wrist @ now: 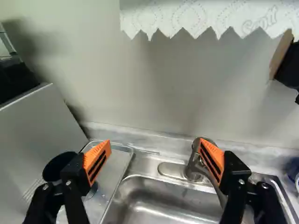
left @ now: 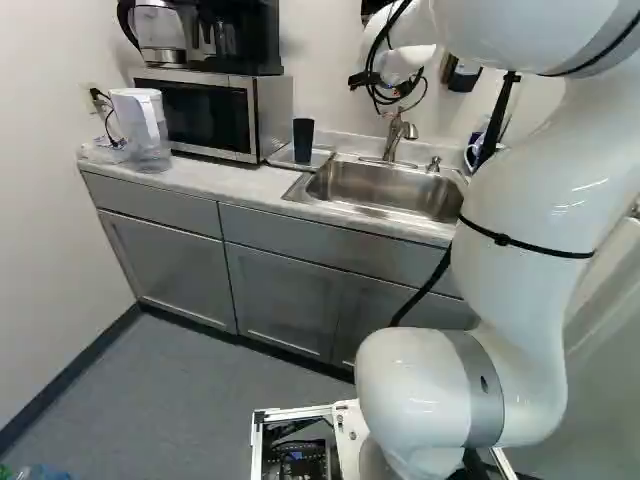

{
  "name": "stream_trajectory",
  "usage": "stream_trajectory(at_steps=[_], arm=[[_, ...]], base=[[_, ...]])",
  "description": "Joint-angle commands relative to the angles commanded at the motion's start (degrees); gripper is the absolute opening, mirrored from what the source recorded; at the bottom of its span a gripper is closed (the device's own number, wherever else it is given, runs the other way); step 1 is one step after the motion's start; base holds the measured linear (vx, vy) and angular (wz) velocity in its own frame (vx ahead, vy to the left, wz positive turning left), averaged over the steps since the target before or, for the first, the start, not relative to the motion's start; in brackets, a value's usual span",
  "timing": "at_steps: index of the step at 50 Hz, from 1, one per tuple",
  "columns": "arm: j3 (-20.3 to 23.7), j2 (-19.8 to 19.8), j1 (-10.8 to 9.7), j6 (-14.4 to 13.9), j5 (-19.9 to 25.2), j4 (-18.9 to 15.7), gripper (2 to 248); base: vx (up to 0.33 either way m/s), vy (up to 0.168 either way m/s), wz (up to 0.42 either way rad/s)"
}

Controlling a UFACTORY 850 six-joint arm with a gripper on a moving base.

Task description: Rinse the cup and place it in the tray

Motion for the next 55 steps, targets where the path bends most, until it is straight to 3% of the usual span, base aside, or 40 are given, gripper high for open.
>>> stream_trajectory(at_steps=[21,55], arm=[[5.4,5.2,0.7,0.0,-6.6,0.0,247],[9.2,9.0,0.5,0.0,-20.4,0.0,247]], base=[[0.000,0.000,0.000],[0.000,0.000,0.000]])
